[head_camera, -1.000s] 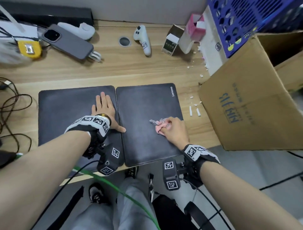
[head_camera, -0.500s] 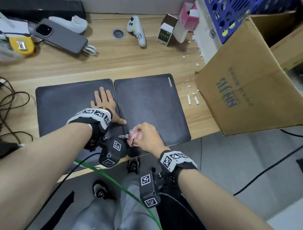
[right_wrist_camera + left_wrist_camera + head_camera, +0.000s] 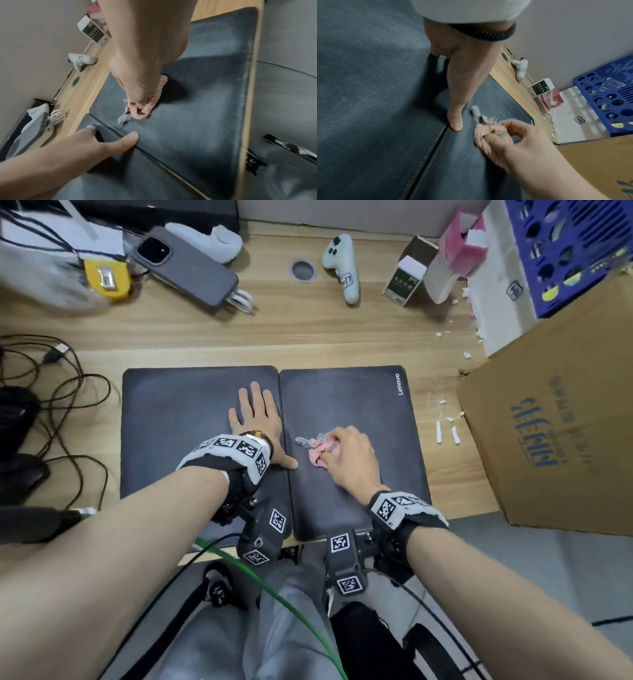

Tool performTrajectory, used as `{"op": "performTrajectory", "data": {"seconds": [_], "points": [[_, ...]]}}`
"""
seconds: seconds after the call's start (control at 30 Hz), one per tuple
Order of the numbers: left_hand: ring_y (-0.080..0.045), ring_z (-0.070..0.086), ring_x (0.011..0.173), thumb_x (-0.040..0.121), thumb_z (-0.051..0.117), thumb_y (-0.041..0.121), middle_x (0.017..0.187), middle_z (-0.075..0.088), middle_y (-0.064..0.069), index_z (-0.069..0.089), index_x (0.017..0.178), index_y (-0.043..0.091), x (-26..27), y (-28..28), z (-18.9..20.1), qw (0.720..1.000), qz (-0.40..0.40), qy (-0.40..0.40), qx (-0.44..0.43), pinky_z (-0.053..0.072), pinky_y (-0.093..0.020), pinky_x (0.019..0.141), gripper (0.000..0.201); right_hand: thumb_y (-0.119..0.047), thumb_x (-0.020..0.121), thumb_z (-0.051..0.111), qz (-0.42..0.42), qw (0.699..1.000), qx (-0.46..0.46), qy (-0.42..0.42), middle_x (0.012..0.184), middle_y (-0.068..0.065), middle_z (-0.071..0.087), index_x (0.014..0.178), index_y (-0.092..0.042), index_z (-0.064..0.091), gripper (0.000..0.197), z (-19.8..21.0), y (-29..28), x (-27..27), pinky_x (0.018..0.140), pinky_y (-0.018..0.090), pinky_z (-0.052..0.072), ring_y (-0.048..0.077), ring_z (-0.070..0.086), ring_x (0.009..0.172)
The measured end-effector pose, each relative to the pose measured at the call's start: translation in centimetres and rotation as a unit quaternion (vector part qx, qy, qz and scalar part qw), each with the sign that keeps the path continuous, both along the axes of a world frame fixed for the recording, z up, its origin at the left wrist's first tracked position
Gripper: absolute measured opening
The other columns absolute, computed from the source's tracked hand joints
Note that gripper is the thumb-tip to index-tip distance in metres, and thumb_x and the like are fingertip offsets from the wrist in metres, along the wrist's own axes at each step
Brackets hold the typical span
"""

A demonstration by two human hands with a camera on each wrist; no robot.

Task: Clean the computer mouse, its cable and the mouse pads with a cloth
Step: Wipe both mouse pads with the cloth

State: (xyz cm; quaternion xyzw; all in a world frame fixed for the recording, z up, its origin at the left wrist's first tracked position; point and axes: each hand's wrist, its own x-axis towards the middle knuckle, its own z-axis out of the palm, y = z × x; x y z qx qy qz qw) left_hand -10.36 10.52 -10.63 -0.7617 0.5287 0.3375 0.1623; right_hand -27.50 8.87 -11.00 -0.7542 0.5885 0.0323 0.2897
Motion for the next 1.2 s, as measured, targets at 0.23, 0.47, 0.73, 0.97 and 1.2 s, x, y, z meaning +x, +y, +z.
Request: {"op": "performTrajectory", "data": {"seconds": [0.23,0.47,0.73,0.97,1.2], "points": [[-0.037,-0.026,0.142,0.059,0.080,0.063,0.152,-0.033,-0.018,-0.024,0.146,0.002,0.0,-0.3,0.1,1.000,0.001,-0.012,0.015,0.000,-0.056,0.117,0.149,-0.025,0.079,0.070,-0.002,1.000,0.020,-0.024,0.109,0.009,0.056,0.106,-0.017,0.061,0.029,-0.6,-4.9,1.9,0.081,0.031,0.037,0.034,0.052,0.105],[-0.038,-0.024,0.142,0.058,0.082,0.061,0.153,-0.032,-0.016,-0.022,0.147,0.003,-0.1,-0.4,0.1,1.000,0.008,-0.017,0.010,0.001,-0.057,0.117,0.149,-0.026,0.077,0.072,-0.054,0.998,0.027,-0.010,0.108,0.012,0.054,0.104,-0.017,0.059,0.031,-0.8,-1.4,-4.9,0.087,0.037,0.042,0.035,0.053,0.099],[-0.040,-0.018,0.144,0.061,0.079,0.063,0.155,-0.025,-0.019,-0.017,0.149,0.004,-0.4,-0.1,0.4,1.000,-0.002,-0.022,-0.007,0.005,-0.053,0.118,0.143,-0.028,0.074,0.073,-0.197,0.980,0.008,0.022,0.106,0.012,0.056,0.098,-0.017,0.059,0.030,-0.4,2.8,-14.1,0.087,0.038,0.045,0.030,0.054,0.101],[-0.038,-0.016,0.145,0.068,0.075,0.061,0.156,-0.017,-0.023,-0.010,0.150,0.001,-0.6,0.3,0.2,0.997,-0.059,-0.045,-0.028,0.000,-0.051,0.119,0.133,-0.017,0.083,0.065,-0.071,0.996,0.011,-0.047,0.111,0.010,0.045,0.108,-0.014,0.055,0.027,-0.8,8.4,-2.2,0.092,0.037,0.037,0.033,0.048,0.103],[-0.030,-0.022,0.145,0.068,0.078,0.055,0.158,-0.023,-0.011,-0.012,0.150,0.002,-0.5,-0.7,0.4,0.992,-0.120,-0.024,-0.027,0.001,-0.048,0.119,0.132,-0.023,0.079,0.069,-0.121,0.991,0.034,-0.039,0.108,0.008,0.046,0.103,-0.015,0.055,0.029,-0.6,8.0,-7.1,0.094,0.039,0.040,0.031,0.049,0.103]]}}
